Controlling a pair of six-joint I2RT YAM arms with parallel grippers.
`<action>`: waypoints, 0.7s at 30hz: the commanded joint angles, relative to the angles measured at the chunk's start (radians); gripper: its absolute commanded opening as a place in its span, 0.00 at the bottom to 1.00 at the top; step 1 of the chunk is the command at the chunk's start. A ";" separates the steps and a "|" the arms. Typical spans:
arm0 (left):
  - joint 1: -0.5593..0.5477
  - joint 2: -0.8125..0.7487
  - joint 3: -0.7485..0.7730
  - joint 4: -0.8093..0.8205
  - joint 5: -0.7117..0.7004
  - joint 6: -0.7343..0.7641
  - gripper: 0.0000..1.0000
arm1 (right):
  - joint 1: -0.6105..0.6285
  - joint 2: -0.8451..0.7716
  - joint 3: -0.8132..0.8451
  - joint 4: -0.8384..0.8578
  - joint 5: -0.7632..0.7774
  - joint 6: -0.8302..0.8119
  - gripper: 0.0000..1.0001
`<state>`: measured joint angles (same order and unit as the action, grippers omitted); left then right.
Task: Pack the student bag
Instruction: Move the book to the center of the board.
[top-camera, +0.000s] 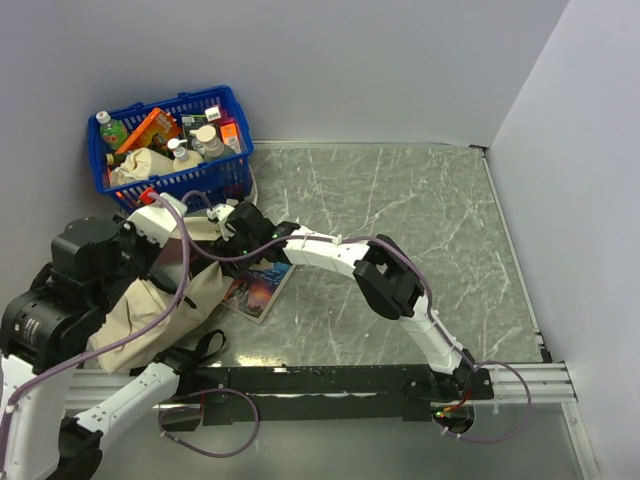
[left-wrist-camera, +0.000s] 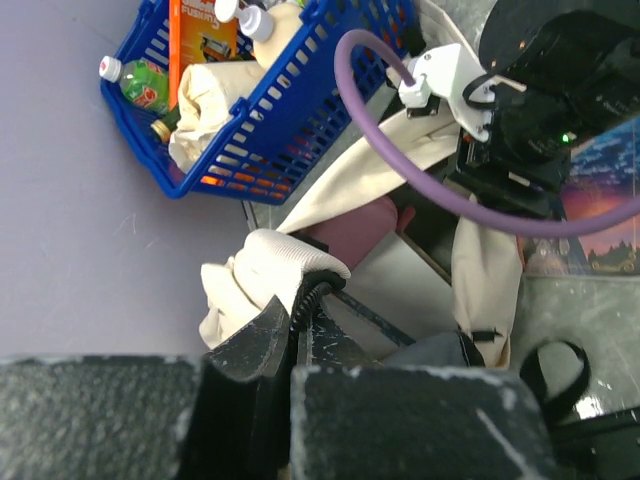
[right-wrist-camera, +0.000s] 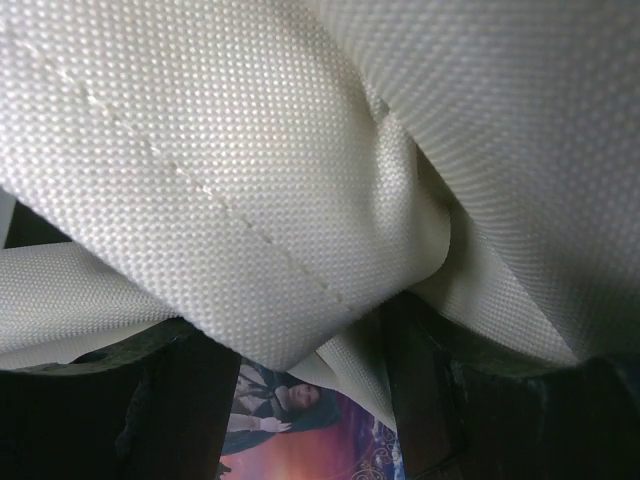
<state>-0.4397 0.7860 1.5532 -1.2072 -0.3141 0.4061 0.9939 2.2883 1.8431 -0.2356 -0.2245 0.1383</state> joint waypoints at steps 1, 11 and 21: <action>-0.002 -0.028 -0.007 0.242 -0.006 0.014 0.01 | 0.002 0.066 0.086 -0.067 0.074 0.020 0.63; -0.002 -0.031 -0.094 0.271 -0.010 0.040 0.01 | 0.005 0.206 0.271 -0.151 0.017 0.090 0.63; -0.002 -0.036 -0.305 0.367 0.084 0.022 0.01 | 0.003 0.151 0.081 -0.239 0.025 0.144 0.60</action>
<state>-0.4389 0.7399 1.2530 -0.9344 -0.3237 0.4511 0.9977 2.4752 2.1056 -0.3546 -0.2337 0.2279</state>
